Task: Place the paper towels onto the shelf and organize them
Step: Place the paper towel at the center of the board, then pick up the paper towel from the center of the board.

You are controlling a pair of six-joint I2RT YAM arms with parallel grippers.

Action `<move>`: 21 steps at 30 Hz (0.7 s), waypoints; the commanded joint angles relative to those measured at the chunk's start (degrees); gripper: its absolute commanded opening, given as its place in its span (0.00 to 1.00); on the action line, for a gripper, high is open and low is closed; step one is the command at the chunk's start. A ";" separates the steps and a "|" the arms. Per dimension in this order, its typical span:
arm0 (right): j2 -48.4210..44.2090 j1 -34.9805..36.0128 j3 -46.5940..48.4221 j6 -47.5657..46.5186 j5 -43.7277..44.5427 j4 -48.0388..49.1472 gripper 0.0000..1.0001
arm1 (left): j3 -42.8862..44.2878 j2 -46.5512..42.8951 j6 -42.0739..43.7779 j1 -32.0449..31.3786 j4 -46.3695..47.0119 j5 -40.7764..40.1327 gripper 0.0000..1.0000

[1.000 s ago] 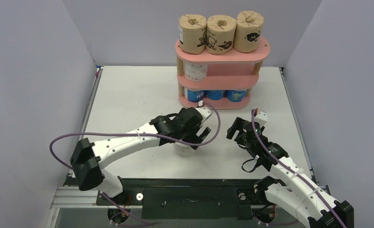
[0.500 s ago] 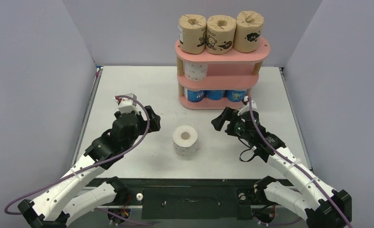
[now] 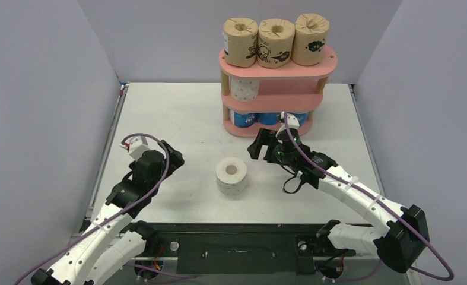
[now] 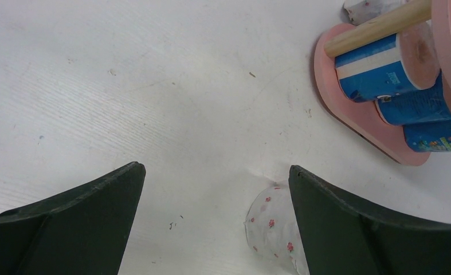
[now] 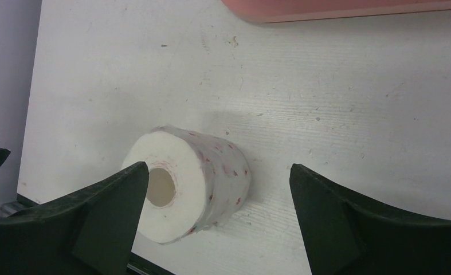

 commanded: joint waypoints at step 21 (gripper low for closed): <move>4.20 7.03 2.69 -2.77 4.44 4.26 0.82 | -9.65 -3.17 -3.27 2.49 13.02 9.13 0.96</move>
